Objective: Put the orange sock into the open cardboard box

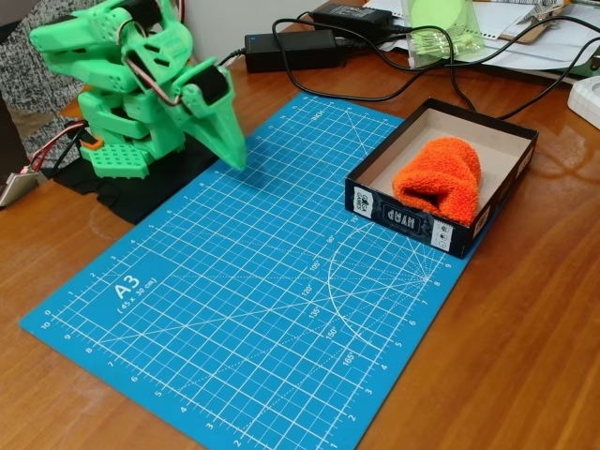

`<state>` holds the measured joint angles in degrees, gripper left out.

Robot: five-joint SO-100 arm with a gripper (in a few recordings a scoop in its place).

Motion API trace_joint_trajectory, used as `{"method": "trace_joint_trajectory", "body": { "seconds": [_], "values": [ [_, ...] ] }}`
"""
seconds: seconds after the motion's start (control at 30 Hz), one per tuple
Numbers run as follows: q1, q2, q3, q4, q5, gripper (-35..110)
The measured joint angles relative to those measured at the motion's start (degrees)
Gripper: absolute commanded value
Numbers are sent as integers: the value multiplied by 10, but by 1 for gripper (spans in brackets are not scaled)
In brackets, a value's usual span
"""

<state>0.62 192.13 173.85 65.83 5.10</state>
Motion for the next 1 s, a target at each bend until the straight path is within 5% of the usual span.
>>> {"method": "trace_joint_trajectory", "body": {
  "seconds": [1.0],
  "values": [
    [6, 4, 12, 0, 4, 0]
  ]
}}
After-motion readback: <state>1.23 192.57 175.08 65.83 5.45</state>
